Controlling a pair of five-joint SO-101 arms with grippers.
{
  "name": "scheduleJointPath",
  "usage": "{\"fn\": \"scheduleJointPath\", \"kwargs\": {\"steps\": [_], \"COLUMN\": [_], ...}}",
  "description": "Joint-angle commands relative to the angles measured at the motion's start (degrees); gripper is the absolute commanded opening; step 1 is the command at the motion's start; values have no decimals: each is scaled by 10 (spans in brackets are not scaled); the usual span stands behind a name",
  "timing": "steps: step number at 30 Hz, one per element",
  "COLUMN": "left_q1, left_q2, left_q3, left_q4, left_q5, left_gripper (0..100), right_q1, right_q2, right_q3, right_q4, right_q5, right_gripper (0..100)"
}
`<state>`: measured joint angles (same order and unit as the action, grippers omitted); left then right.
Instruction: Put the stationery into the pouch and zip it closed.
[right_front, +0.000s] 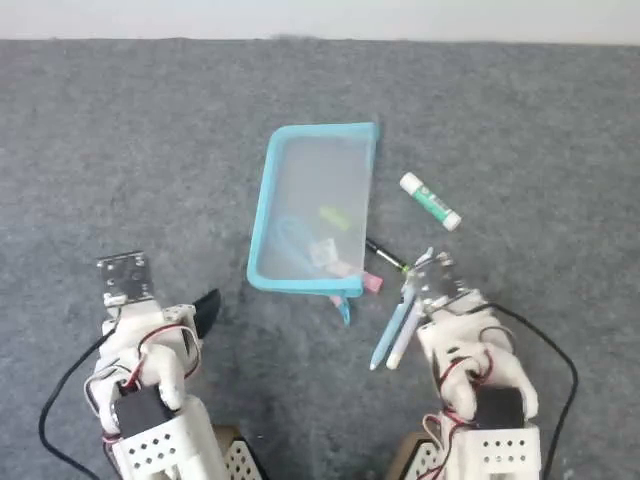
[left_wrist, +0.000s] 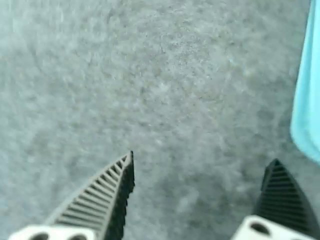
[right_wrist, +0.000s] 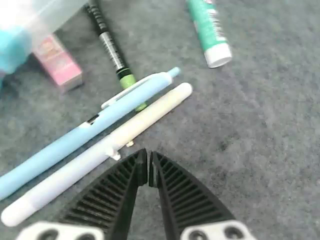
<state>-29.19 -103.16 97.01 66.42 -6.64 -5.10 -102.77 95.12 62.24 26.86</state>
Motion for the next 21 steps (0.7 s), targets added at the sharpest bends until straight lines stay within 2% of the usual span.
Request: {"fn": "scheduleJointPath", "kwargs": {"steps": [1,8,13,21], "left_q1": [-4,-3,-3,-3], "left_q2": [-11,-11,-11,-11], "left_q3": [-4,-4,-4,-4], "left_q4": [-18,-18,-18,-18], "left_q5": [-34,-36,-36,-35], "left_gripper": [384,384,384,384], "right_q1": [0,-41,-81,-222], "right_q2": [-12,47,250,546], "right_q3": [-32,-164,-277,-389], "right_q4": [-14,44,25,-46], "right_q5": [9,9,-24,-77], "right_gripper": [20,21,21,21]}}
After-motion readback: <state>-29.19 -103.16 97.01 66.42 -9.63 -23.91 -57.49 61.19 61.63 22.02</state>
